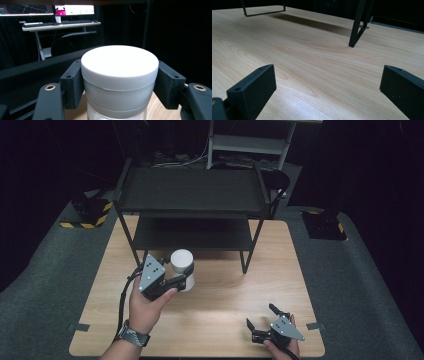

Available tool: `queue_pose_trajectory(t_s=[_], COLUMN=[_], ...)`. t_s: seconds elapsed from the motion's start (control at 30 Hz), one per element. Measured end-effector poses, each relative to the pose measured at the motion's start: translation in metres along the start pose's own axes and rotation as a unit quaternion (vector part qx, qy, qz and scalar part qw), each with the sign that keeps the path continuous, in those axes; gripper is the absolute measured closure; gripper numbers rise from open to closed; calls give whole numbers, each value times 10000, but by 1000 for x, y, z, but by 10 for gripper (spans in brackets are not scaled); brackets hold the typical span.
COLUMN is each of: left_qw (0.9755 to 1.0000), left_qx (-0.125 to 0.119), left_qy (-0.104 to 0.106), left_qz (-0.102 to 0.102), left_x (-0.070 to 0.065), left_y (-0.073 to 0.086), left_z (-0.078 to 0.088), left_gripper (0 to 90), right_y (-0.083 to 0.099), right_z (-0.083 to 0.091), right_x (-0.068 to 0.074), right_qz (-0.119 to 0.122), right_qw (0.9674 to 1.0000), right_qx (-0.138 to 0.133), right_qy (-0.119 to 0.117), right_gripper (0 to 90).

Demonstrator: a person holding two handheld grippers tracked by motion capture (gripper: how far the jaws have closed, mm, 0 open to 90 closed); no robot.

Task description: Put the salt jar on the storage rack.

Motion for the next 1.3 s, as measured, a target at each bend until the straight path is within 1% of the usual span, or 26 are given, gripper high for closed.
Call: queue_pose_trajectory(t_s=[0.1,0.13,0.17,0.4,0.5,0.53,0.57,0.73,0.8,0.83,1.0,1.1,1.13,1.17,1.2,1.3], left_qw=[10000,10000,10000,9997,9994,9992,9992,9983,9982,9978,9971,9961,9961,9953,9953,9942], left_qx=[-13,-13,-8,-26,-41,-45,-45,-30,-33,-50,-23,35,35,54,54,41], left_qy=[-45,-45,-77,-224,-333,-377,-377,-578,-600,-647,-761,-878,-878,-967,-967,-1073], left_qz=[-29,-29,-58,19,92,90,90,58,65,111,68,59,59,75,75,97], left_x=[0,0,1,5,7,8,8,14,15,17,19,22,22,24,24,26], left_y=[-11,-11,-16,-28,-30,-31,-31,-34,-35,-36,-39,-42,-42,-43,-43,-43], left_z=[-8,-8,-12,-28,-34,-36,-36,-50,-52,-57,-67,-76,-76,-81,-81,-86], left_gripper=[338,338,338,338,338,338,338,338,338,338,338,338,338,338,338,338], right_y=[0,0,0,1,1,1,1,1,2,2,2,2,2,2,2,2], right_z=[0,0,0,0,1,1,1,1,2,2,2,2,2,2,2,3], right_x=[0,0,-1,-1,-1,-1,-1,-1,-1,-2,-2,-3,-3,-3,-3,-3], right_qz=[-27,-27,-40,-36,-31,-31,-31,-42,-44,-50,-81,-87,-87,-91,-91,-97], right_qw=[10000,10000,10000,10000,10000,10000,10000,10000,10000,10000,9999,9999,9999,9999,9999,9999], right_qx=[-10,-10,-26,-38,-45,-47,-47,-66,-78,-80,-95,-103,-103,-108,-108,-119], right_qy=[5,5,-3,0,29,28,28,29,25,20,8,-1,-1,-3,-3,-14], right_gripper=[8,8,8,7,7,7,7,7,7,7,7,7,7,7,7,7])
Point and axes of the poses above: each handheld gripper's, and its own axes: z roughly backward along the jaws, y roughly out of its underside, x roughly to its left, the point moved 4 cm from there along -z, roughly forward along the jaws, and after that the axes turned 1 degree about -x, right-handed, at the moved point
